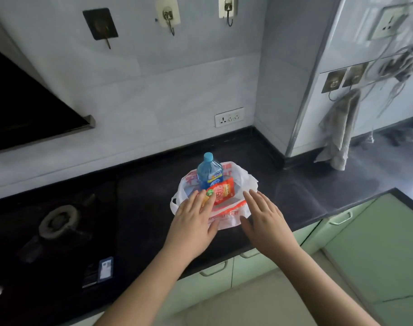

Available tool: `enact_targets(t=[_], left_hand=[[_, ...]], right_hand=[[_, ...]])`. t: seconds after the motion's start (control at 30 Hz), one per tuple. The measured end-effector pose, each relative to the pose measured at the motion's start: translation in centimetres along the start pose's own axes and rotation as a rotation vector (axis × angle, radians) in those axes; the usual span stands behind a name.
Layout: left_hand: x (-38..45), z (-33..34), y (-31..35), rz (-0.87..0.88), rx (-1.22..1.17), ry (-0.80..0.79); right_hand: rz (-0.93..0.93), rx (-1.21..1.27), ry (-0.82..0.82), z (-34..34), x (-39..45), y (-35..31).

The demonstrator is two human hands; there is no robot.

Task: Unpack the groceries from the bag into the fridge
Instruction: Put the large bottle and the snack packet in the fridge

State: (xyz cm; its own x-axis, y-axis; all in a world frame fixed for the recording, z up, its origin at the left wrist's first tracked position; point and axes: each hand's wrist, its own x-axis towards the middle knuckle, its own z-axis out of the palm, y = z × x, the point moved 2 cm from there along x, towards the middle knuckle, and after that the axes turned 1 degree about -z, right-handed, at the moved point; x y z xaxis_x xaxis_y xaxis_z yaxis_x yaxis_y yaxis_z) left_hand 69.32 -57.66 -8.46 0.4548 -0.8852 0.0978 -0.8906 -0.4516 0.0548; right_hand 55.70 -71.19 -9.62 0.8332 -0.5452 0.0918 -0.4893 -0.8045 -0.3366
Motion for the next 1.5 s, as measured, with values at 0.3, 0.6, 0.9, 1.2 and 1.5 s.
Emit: enact_targets(t=[0.3,0.6,0.9,1.2,1.5], left_hand=[[4.9,3.4,-3.1,-0.069,-0.013,-0.063],[7.9,7.5,-6.3,-0.068,-0.087,-0.027],[10.5,9.3,-8.4,-0.154,-0.141,-0.092],[13.6,9.6,-8.8,-0.417,-0.441,-0.153],[16.2,10.5,-8.3,-0.511,-0.692,-0.134]], right_hand=[[-0.029,-0.061,-0.093,2.6,5.7,0.9],[-0.019,-0.128,-0.165,4.6,10.0,1.8],[-0.011,-0.134,-0.23,6.6,13.8,2.3],[-0.108,-0.117,-0.322,8.7,17.9,4.4],[-0.304,-0.136,-0.199,10.2,17.8,6.2]])
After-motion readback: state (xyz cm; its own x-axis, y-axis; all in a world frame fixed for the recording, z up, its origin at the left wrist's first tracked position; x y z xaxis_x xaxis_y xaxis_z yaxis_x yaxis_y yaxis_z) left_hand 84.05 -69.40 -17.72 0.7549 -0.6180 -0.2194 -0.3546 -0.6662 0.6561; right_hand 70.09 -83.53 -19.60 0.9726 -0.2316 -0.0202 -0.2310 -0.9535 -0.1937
